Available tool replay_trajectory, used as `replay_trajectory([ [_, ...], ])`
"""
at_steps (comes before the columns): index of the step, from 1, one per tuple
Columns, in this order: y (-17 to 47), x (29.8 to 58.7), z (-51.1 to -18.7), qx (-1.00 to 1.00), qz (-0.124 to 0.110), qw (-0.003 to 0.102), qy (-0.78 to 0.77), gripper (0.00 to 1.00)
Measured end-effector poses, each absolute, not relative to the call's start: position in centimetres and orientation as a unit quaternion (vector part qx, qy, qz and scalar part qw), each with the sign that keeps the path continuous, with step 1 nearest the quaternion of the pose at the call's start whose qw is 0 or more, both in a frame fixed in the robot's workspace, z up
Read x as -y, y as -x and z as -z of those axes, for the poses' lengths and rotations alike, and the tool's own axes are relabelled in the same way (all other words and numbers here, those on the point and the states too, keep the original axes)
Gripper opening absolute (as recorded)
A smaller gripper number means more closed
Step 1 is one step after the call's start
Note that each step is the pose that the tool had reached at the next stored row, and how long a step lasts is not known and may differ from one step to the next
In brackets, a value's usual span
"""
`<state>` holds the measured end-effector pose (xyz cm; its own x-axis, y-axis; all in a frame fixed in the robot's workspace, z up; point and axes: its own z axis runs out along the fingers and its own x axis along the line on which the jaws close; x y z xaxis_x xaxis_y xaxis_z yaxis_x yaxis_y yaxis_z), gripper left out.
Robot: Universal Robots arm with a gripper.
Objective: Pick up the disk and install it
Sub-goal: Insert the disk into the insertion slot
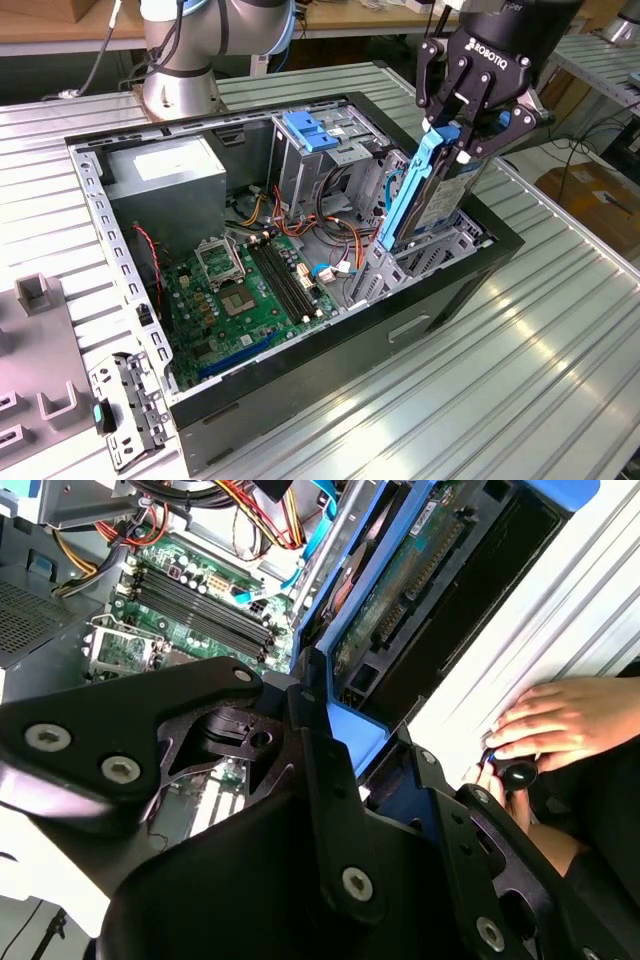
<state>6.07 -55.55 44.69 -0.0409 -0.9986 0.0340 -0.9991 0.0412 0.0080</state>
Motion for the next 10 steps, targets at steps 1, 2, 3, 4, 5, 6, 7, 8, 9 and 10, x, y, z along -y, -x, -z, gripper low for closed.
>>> replay_trajectory([
  [1,-6.08,55.55,-44.58,0.721,-0.009,0.015,-0.692,0.37],
  [2,-6.08,55.55,-44.49,0.721,-0.009,0.015,-0.692,0.37],
  [3,-6.08,55.55,-44.41,0.721,-0.009,0.015,-0.692,0.37],
  [4,-6.08,55.55,-44.26,0.721,-0.009,0.015,-0.692,0.37],
  [5,-6.08,55.55,-44.17,0.721,-0.009,0.015,-0.692,0.37],
  [6,-6.08,55.55,-44.08,0.721,-0.009,0.015,-0.692,0.37],
  [7,-6.08,55.55,-43.99,0.721,-0.009,0.015,-0.692,0.37],
  [8,-6.08,55.55,-43.89,0.721,-0.009,0.015,-0.692,0.37],
  [9,-6.08,55.55,-43.77,0.721,-0.009,0.015,-0.692,0.37],
  [10,-6.07,55.55,-43.67,0.721,-0.009,0.015,-0.692,0.37],
])
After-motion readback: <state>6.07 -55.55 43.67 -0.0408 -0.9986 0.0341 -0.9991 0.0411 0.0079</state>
